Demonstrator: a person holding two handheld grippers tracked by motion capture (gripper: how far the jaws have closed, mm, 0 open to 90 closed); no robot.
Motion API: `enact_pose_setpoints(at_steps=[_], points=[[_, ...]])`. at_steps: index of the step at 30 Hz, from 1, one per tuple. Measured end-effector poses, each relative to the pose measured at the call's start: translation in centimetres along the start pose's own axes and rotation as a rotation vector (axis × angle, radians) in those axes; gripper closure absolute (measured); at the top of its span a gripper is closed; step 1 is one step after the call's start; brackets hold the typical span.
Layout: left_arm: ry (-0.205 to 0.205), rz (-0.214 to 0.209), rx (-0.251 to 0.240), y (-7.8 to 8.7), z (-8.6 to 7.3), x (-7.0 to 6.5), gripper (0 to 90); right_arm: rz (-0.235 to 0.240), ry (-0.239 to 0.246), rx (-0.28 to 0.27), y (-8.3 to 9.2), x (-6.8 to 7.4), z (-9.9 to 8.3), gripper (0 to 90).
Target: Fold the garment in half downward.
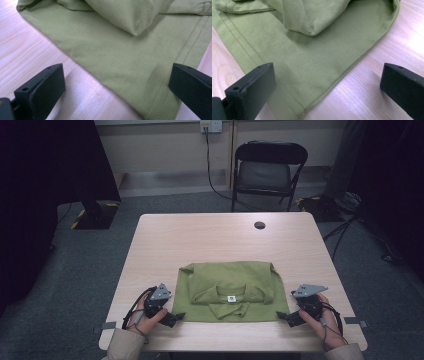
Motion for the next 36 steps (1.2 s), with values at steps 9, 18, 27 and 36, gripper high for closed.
enact_pose_setpoints(at_steps=[9, 18, 27, 36], points=[[0.066, -0.017, -0.011, 0.1, 0.2, 0.1, 0.0, 0.003, -0.009, -0.003, 0.0, 0.0, 0.1, 0.0], [0.083, -0.041, -0.043, 1.4, 2.9, -0.6, 1.1, 0.002, 0.027, -0.044, 1.0, 0.6, 2.5, 0.3], [-0.021, -0.059, -0.104, 1.1, 8.3, -2.8, 4.3, 0.066, 0.051, -0.101, 0.7, 2.5, 6.7, 5.5], [-0.065, -0.064, -0.071, -0.7, 10.7, -3.6, 14.7, 0.108, 0.095, -0.132, -0.3, 4.1, 9.7, 18.1]])
Point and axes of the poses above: each handheld gripper's, and its own axes: y roughly backward along the jaws, z roughly out of its top, x roughly to its left, the point moved 10 cm from there along -y, roughly forward along the jaws, and after that the axes turned 11 degrees about x, right-handed, at the moved point
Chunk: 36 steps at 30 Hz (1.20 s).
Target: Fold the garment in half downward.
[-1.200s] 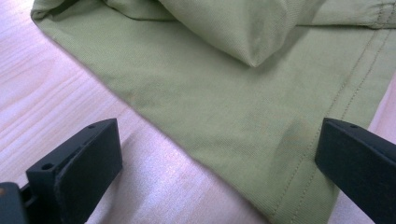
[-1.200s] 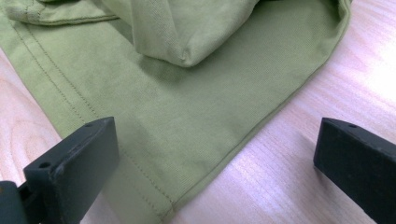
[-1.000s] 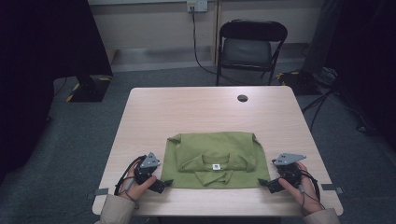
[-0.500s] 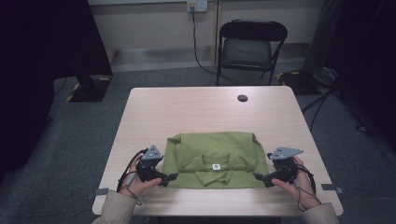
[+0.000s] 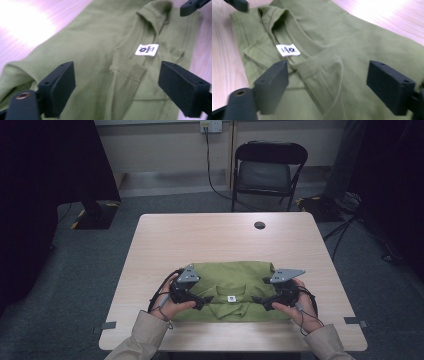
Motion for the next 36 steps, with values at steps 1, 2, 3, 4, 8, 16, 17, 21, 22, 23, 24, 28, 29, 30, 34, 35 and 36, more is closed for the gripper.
enact_pose_setpoints(at_steps=[1, 2, 3, 4, 8, 16, 17, 21, 22, 23, 24, 28, 29, 30, 34, 35, 36], points=[[0.008, -0.016, 0.009, -0.2, -0.1, -0.1, 17.1, 0.002, -0.009, 0.002, -0.2, -0.1, 0.1, 18.8], [0.011, -0.032, 0.011, -0.4, -0.1, -0.2, 19.7, 0.006, -0.016, 0.001, -0.4, -0.3, 0.2, 21.1], [0.012, -0.037, 0.008, -0.6, -0.1, -0.1, 22.3, 0.018, -0.023, 0.0, -0.6, -0.3, 0.3, 23.9], [0.019, -0.037, 0.012, -0.8, -0.2, 0.0, 24.6, 0.018, -0.031, 0.002, -0.7, -0.5, 0.3, 24.3], [0.003, -0.027, 0.029, -1.5, -0.6, 0.6, 33.6, 0.036, -0.051, 0.015, -1.4, -0.7, 0.2, 32.0], [0.023, -0.032, 0.063, -2.1, -0.9, 1.0, 54.9, 0.051, -0.05, 0.06, -2.6, -0.5, -0.4, 48.2], [0.02, -0.031, 0.066, -2.1, -0.9, 1.0, 55.8, 0.049, -0.048, 0.066, -2.7, -0.5, -0.5, 50.1], [0.011, -0.057, 0.083, -2.3, -1.0, 0.8, 68.4, 0.055, -0.053, 0.072, -2.6, -0.5, -0.7, 59.5], [0.011, -0.057, 0.089, -2.4, -1.1, 0.8, 69.7, 0.061, -0.056, 0.069, -2.6, -0.5, -0.7, 62.5], [0.018, -0.057, 0.096, -2.4, -1.2, 0.8, 72.4, 0.061, -0.058, 0.079, -2.5, -0.5, -0.8, 65.9], [0.023, -0.064, 0.098, -2.4, -1.3, 0.8, 75.7, 0.059, -0.057, 0.082, -2.5, -0.5, -0.9, 68.1], [0.039, -0.1, 0.089, -2.3, -1.3, 0.7, 84.7, 0.081, -0.053, 0.075, -2.3, -0.2, -1.0, 78.0], [0.038, -0.1, 0.085, -2.2, -1.2, 0.7, 85.5, 0.085, -0.054, 0.073, -2.2, -0.1, -1.0, 79.2], [0.042, -0.105, 0.086, -2.2, -1.2, 0.6, 85.9, 0.09, -0.056, 0.071, -2.2, -0.1, -1.0, 80.1], [0.042, -0.136, 0.079, -1.5, -0.9, 0.3, 86.6, 0.093, -0.057, 0.041, -1.6, 0.0, -0.7, 82.3], [0.043, -0.143, 0.069, -1.3, -0.8, 0.2, 86.6, 0.098, -0.057, 0.034, -1.4, 0.1, -0.6, 82.4], [0.041, -0.147, 0.068, -1.0, -0.8, 0.1, 86.7, 0.103, -0.056, 0.03, -1.3, 0.2, -0.6, 82.6]])
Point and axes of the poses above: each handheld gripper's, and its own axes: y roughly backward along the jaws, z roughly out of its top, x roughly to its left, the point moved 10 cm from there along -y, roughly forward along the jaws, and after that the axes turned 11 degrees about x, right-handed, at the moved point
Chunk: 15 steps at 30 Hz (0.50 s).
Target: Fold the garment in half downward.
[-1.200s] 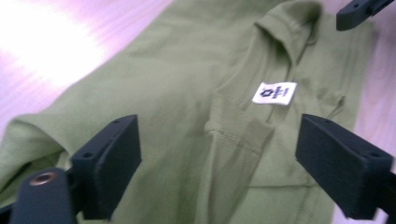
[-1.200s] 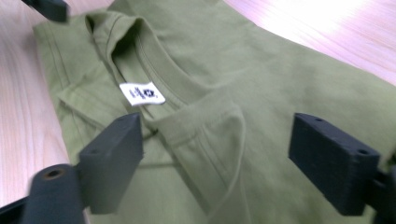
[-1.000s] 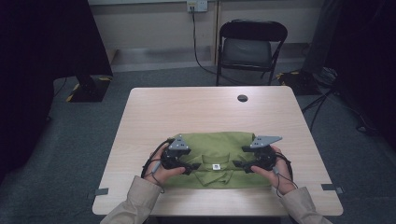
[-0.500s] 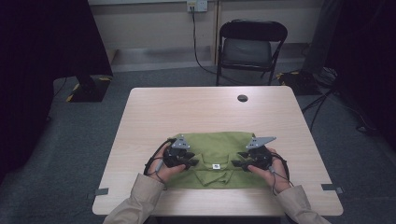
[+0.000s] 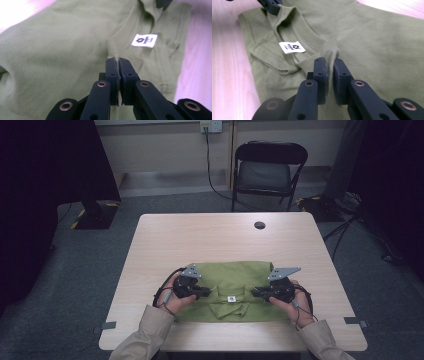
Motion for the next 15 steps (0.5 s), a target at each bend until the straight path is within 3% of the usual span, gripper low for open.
enact_pose_setpoints(at_steps=[15], points=[[-0.048, -0.057, -0.054, 3.6, 0.8, -2.8, 87.0, 0.028, 0.032, -0.092, 3.4, 1.7, 0.5, 84.4]])
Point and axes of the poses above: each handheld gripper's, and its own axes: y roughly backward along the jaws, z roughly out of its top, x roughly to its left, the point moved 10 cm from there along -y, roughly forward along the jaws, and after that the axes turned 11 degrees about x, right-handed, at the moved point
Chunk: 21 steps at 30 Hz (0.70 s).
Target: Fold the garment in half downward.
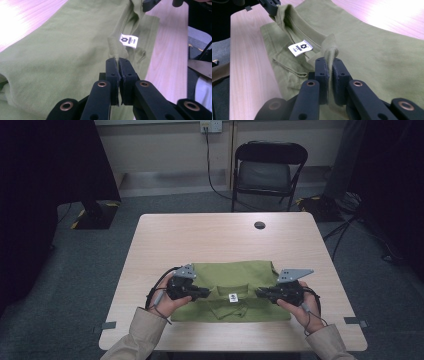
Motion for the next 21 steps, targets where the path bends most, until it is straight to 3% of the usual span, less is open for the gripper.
enact_pose_setpoints(at_steps=[10, 16, 19, 21], points=[[0.018, -0.044, 0.051, -1.6, -2.7, -0.9, 86.9, 0.009, 0.014, 0.025, -0.4, 1.2, -2.8, 82.2], [0.037, -0.074, 0.056, -2.2, -3.9, -1.1, 86.6, 0.033, 0.005, 0.034, -0.8, 1.5, -4.2, 78.0], [0.043, -0.085, 0.062, -2.1, -4.3, -1.2, 83.6, 0.037, 0.016, 0.047, -0.7, 1.7, -4.6, 73.9], [0.039, -0.065, 0.07, -2.1, -4.7, -1.1, 74.4, 0.039, 0.01, 0.048, -0.6, 1.7, -4.8, 70.1]])
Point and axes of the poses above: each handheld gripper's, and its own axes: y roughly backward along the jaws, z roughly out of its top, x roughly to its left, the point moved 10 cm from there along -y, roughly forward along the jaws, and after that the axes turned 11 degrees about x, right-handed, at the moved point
